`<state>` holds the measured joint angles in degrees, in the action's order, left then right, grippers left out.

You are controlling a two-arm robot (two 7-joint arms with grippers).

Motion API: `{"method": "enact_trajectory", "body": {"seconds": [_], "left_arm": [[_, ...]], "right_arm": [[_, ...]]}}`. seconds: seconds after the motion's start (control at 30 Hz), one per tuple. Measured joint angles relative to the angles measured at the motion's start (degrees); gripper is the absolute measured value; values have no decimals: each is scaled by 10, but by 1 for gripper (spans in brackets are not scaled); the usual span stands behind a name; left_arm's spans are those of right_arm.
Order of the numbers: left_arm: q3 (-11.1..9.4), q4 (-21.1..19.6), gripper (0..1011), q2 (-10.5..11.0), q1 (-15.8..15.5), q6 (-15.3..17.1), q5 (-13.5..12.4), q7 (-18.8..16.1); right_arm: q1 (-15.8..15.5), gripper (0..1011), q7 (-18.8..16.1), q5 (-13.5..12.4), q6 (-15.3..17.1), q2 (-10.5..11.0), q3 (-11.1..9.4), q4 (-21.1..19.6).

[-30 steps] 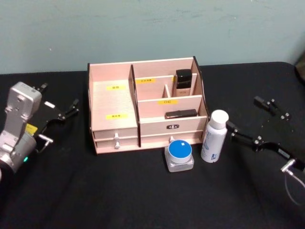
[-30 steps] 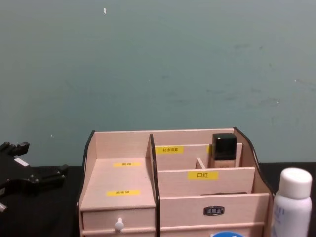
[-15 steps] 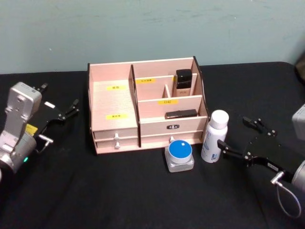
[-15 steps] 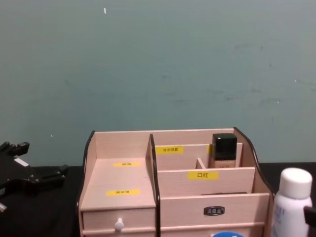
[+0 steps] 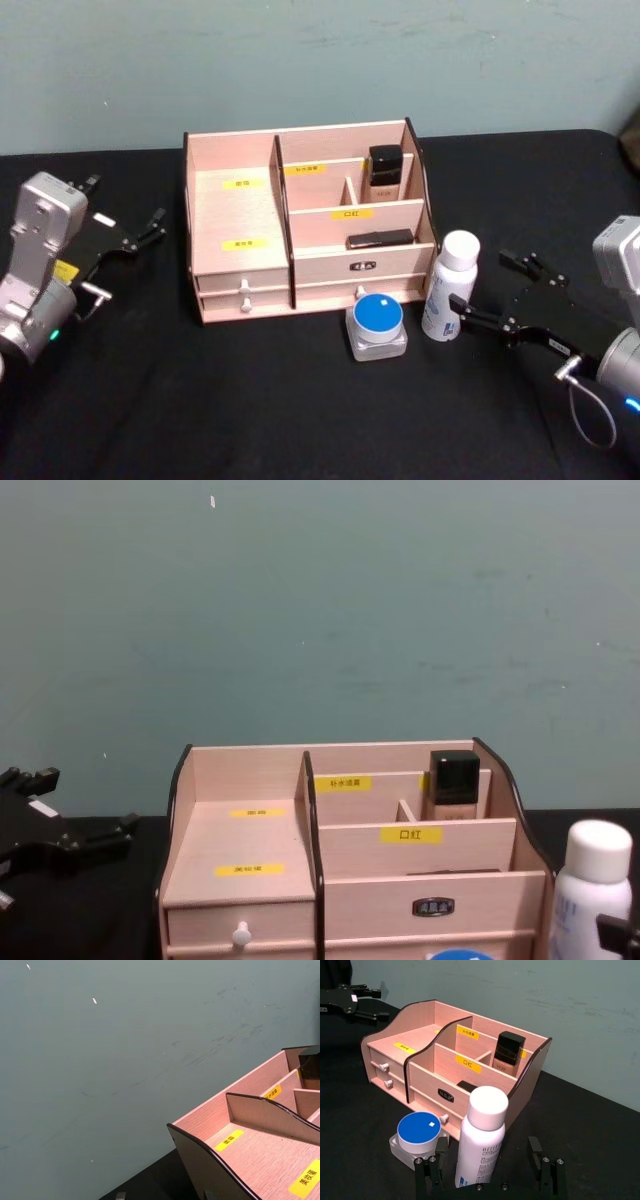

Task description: Pick up the facial cleanser and watermelon frost from the table and place them into the tiered storage box.

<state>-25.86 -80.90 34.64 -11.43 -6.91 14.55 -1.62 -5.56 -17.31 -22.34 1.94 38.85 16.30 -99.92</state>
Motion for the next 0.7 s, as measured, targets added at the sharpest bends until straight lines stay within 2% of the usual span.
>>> {"method": "enact_trajectory", "body": {"seconds": [0.7], "left_arm": [[0,0,1010,0,0,0,0,0]], "right_arm": [[51,1002,-45,22,4,-51,6,57]]}}
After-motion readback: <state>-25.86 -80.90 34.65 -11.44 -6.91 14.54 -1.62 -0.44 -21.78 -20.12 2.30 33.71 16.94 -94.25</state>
